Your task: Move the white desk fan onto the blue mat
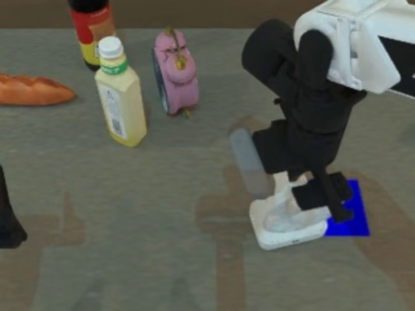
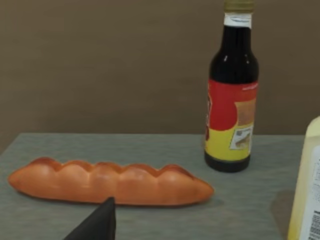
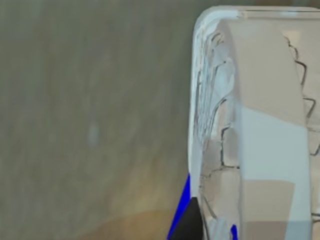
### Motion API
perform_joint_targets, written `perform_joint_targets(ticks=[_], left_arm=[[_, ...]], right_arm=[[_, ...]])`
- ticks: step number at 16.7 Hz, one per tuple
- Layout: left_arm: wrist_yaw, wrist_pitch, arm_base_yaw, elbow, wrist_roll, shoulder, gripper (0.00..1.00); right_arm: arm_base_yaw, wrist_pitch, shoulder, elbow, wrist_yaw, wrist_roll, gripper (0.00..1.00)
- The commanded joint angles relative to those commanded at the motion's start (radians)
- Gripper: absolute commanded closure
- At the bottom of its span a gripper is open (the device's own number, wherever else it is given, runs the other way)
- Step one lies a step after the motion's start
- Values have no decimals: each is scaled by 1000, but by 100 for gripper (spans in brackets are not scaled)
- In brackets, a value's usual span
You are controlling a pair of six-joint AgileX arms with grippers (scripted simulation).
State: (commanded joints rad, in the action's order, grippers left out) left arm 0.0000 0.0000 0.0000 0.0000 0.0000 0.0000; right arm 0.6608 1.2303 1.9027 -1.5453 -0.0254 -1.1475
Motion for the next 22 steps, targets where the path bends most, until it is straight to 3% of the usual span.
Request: perform_joint_targets(ticks=[6, 13, 18, 22], left_arm=[[0, 0, 0, 0, 0, 0, 0], [0, 0, 0, 0, 0, 0, 0], [0, 0, 0, 0, 0, 0, 0], [0, 0, 0, 0, 0, 0, 0]], right_arm=[[1, 17, -1, -19, -1, -1, 100], [7, 195, -6, -194, 0, -1, 100], [-1, 196, -5, -193, 0, 0, 100], [-96, 221, -22, -193, 9, 13, 100]])
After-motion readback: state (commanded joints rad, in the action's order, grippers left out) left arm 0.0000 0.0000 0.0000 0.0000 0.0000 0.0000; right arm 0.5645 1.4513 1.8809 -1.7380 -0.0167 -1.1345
